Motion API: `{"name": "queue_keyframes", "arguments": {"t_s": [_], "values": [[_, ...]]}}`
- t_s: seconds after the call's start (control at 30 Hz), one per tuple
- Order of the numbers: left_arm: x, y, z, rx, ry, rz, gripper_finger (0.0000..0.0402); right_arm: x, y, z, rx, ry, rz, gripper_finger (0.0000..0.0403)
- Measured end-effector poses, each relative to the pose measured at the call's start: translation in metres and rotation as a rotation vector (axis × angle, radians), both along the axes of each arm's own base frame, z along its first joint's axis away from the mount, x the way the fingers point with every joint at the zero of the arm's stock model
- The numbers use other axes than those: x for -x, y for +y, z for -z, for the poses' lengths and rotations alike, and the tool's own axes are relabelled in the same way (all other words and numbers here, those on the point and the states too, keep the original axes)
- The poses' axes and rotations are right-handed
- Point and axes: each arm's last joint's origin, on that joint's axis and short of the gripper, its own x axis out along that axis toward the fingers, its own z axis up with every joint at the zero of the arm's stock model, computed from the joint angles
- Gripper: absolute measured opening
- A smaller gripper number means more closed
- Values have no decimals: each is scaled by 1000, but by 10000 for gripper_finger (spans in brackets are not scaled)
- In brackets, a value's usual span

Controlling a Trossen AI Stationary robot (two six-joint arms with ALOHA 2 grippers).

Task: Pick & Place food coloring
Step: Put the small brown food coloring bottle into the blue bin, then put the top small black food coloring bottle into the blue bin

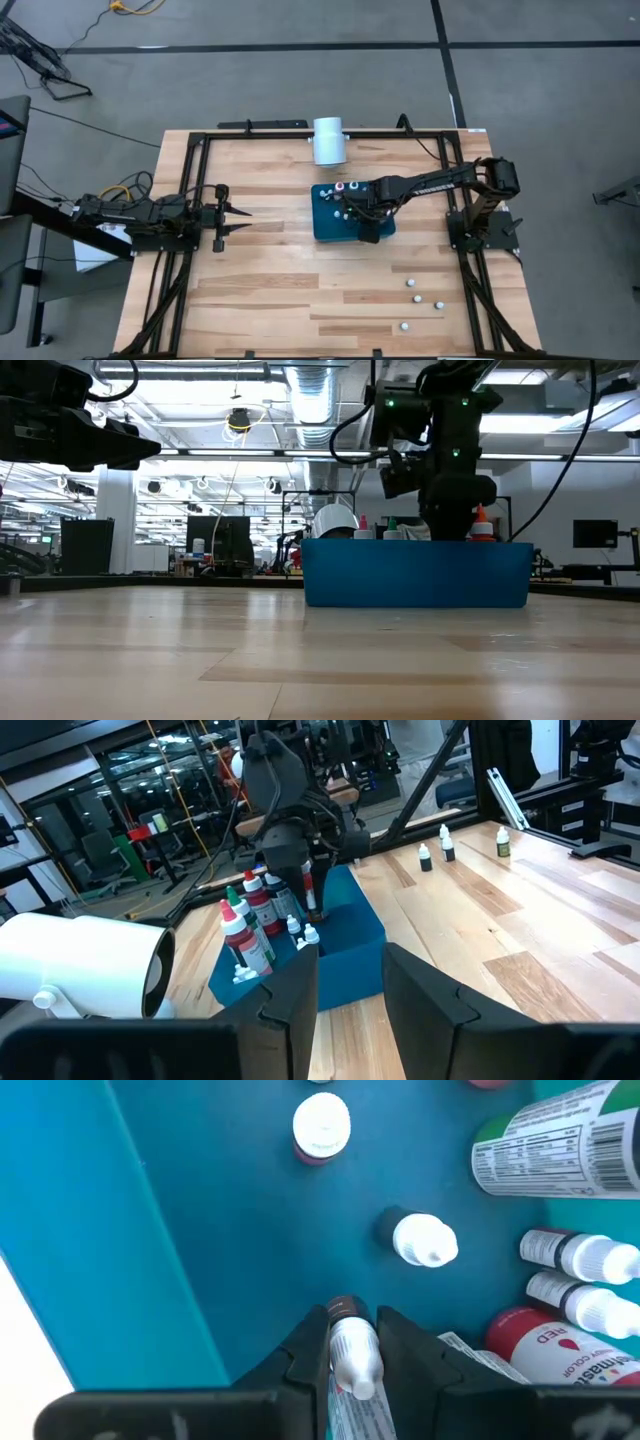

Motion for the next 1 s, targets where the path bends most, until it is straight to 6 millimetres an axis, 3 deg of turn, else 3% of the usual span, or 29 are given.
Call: {"name": "queue_keyframes", "arguments": {"t_s": [0.63, 1.0], "values": [[0, 0, 0, 0, 0, 0, 105, 0, 1, 0, 3, -2, 6, 127], [0, 0, 0, 0, 0, 0, 105, 15, 19, -39, 50, -123, 48, 140]]}}
